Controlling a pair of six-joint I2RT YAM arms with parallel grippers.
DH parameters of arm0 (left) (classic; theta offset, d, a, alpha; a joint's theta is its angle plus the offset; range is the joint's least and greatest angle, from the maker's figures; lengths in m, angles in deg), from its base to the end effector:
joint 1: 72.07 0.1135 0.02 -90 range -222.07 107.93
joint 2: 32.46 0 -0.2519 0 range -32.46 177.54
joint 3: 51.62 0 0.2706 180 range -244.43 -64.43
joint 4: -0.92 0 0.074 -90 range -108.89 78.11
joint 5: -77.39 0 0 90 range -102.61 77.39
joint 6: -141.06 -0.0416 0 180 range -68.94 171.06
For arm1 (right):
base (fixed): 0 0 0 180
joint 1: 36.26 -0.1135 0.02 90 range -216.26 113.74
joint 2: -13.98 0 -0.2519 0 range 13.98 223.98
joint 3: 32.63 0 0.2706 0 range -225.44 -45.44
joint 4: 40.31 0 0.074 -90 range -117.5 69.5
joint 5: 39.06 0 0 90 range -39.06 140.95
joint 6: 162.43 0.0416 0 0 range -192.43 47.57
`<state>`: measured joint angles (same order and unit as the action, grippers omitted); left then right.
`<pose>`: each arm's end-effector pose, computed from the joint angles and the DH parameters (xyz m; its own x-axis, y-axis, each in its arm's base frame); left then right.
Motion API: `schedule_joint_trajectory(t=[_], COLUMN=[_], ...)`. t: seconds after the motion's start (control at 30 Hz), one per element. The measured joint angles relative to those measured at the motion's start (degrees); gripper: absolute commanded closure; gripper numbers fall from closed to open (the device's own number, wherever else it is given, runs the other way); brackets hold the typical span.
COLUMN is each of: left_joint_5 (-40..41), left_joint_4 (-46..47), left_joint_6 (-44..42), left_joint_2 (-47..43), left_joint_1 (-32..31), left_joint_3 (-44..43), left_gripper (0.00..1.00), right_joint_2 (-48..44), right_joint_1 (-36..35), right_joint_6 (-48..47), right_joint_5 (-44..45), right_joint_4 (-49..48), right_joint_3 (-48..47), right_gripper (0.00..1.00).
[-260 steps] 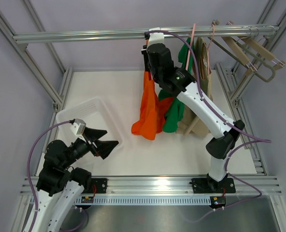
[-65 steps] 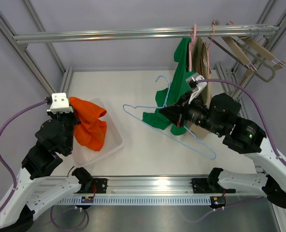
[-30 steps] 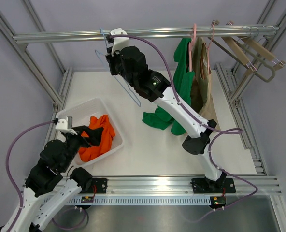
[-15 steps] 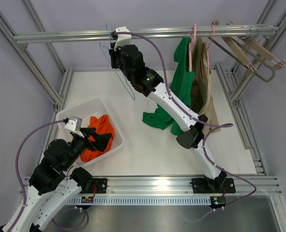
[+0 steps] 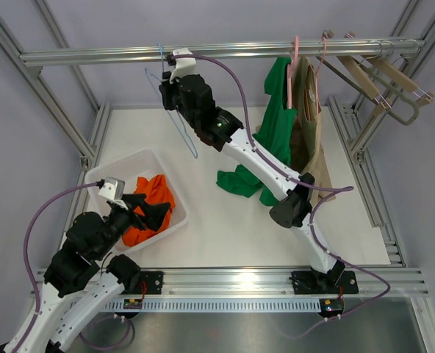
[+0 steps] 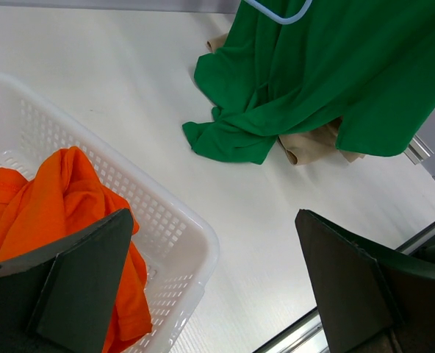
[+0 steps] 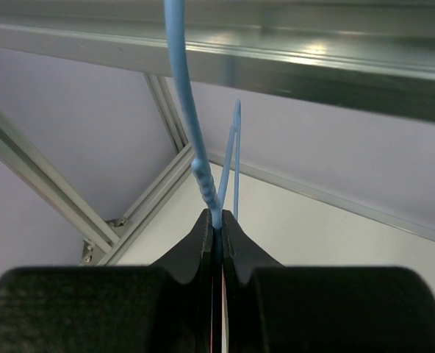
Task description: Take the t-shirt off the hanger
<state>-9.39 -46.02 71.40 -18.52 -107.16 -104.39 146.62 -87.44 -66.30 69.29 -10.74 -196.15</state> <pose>0.0837 -0.0560 0.3276 -0.2919 -0.2190 -0.9310 0.4554 0.8242 -0.3367 0.3464 0.4097 0.4403 -0.0436 0.1074 -0.9933 -0.5406 0.8335 0.1139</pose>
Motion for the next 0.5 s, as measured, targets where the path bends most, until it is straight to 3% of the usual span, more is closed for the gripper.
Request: schedule_joint_trajectory(t=[0.07, 0.13, 0.23, 0.33, 0.5], left_joint_5=[0.0, 0.0, 0.0, 0.0, -0.7], left_joint_4=[0.0, 0.0, 0.0, 0.0, 0.5], left_joint_6=[0.0, 0.0, 0.0, 0.0, 0.0], left_joint_2=[0.0, 0.0, 0.0, 0.0, 0.0], left_joint_1=[0.1, 0.2, 0.2, 0.2, 0.2], left_joint_3=[0.0, 0.0, 0.0, 0.0, 0.0], left_gripper=[0.01, 0.01, 0.01, 0.01, 0.01], right_joint_2=[-1.9, -4.4, -8.9, -17.1, -36.0], right_joint_1=[0.0, 0.0, 0.0, -0.1, 0.1], right_joint_6=[0.4, 1.2, 1.9, 2.3, 1.6], right_joint_5=[0.0, -0.3, -1.9, -3.6, -4.0], right_joint_4=[-0.8, 0.1, 2.1, 3.4, 5.0], right_joint_3=[3.1, 6.8, 11.7, 20.4, 36.3], right_gripper=[0.40, 0.25, 0.20, 0.23, 0.57])
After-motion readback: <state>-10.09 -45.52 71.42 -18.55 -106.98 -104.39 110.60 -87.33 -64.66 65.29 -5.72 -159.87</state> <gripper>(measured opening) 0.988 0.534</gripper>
